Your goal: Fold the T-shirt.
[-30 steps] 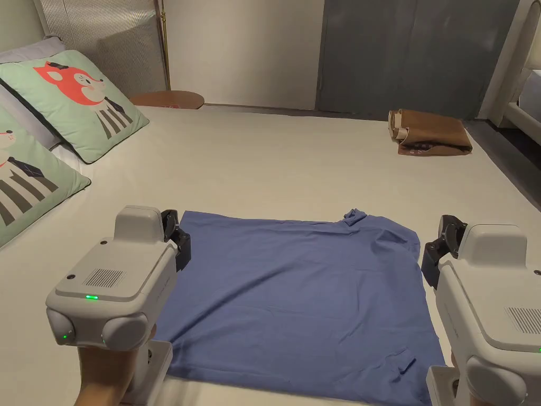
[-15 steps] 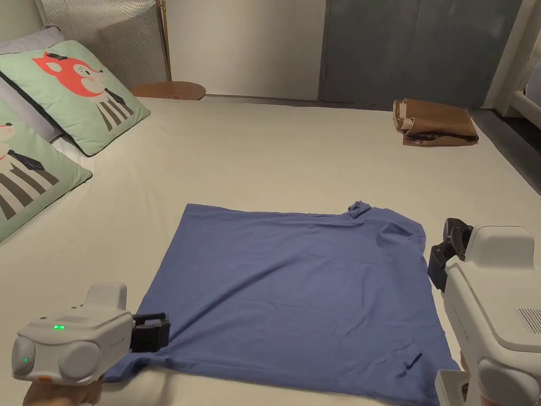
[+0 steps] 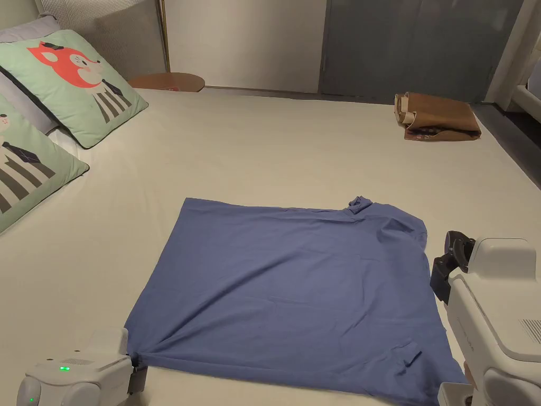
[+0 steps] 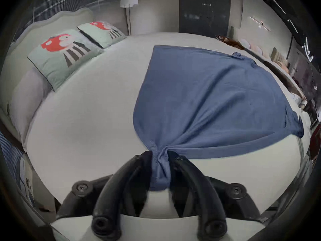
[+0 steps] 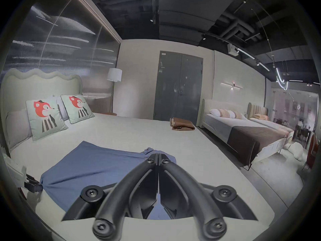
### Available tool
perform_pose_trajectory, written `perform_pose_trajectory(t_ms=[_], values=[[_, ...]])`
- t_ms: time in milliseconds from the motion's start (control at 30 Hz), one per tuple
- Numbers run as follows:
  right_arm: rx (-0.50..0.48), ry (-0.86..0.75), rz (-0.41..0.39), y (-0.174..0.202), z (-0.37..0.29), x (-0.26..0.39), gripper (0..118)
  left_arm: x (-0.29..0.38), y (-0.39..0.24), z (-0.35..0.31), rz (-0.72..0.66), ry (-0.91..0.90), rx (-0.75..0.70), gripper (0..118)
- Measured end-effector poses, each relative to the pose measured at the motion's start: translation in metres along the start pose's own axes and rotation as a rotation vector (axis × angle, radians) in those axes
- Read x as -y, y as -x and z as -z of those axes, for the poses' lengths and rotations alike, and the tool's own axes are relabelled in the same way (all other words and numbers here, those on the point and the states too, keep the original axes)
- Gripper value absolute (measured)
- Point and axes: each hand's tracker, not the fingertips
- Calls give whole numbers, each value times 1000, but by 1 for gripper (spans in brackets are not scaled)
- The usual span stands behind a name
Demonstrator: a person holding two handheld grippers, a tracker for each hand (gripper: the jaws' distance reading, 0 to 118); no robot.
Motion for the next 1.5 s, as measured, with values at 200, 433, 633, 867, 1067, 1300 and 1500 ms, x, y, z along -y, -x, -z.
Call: perform_pose_trajectory(t_ms=[200,433,633,867,1067,1300,1500], values=[[9,115,50,-21,0,26,0,-7,-5,-19,-1,-31,7,5],[0,519,142,-51,10,120,98,-14,-6,-32,-28,-64,34,5],[14,622,142,-45,7,166,101,-17,-9,-35,-25,-74,36,5],[-44,641,156,-41,9,178,7,-16,-10,-39,-35,-68,40,5],[-40,500,140,-43,6,133,6,-27,-7,-43,-75,-83,55,5],[-39,378,103,-41,57,72,6,-89,-11,-33,-56,-151,40,5],[-25,350,80,-44,126,50,6,-149,-17,4,-46,-150,40,5]])
